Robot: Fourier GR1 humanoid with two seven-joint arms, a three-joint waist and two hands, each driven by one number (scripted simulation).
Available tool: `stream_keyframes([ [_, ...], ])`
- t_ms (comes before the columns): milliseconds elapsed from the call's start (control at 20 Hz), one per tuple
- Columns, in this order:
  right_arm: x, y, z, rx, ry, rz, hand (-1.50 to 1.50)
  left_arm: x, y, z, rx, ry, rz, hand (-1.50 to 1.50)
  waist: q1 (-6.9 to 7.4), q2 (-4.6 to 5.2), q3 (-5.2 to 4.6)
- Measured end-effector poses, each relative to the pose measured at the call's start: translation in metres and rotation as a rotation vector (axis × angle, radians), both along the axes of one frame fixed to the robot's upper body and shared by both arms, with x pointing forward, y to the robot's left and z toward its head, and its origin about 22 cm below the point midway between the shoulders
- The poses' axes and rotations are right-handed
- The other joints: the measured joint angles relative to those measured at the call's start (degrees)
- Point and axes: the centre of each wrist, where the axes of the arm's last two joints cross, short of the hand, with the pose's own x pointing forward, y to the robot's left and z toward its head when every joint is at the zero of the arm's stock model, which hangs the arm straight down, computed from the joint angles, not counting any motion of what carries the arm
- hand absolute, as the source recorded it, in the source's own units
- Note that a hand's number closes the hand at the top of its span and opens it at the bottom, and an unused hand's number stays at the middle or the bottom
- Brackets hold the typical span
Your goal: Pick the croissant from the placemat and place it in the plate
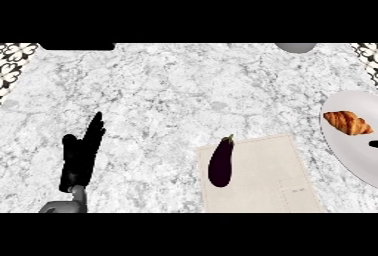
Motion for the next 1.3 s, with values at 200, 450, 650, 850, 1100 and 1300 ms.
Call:
stream_keyframes([
  [200,-0.005,-0.013,0.006,0.234,-0.167,-0.02,-1.5,-0.001,0.004,0.001,0.0,-0.001,0.011,0.0,-0.35,-0.11,0.02],
  [450,-0.03,-0.039,0.007,0.426,-0.245,-0.044,-1.5,-0.004,0.006,0.002,-0.001,0.0,0.002,0.0,-0.12,-0.04,-0.01],
  [650,-0.053,-0.052,-0.003,0.476,-0.244,-0.054,-1.5,-0.002,0.002,0.001,-0.003,-0.002,-0.002,0.0,0.1,0.09,0.02],
  [850,-0.054,-0.055,0.0,0.492,-0.254,-0.054,-1.5,0.002,0.003,0.004,0.0,-0.002,-0.002,0.0,0.24,0.11,0.03],
  [1100,-0.056,-0.049,-0.015,0.489,-0.258,-0.043,-1.5,0.003,0.003,0.004,-0.003,-0.006,0.001,0.0,0.28,0.09,0.01],
  [1300,-0.058,-0.047,-0.02,0.468,-0.262,-0.055,-1.5,0.001,0.002,0.003,0.003,0.0,-0.004,0.0,0.45,0.15,0.03],
])
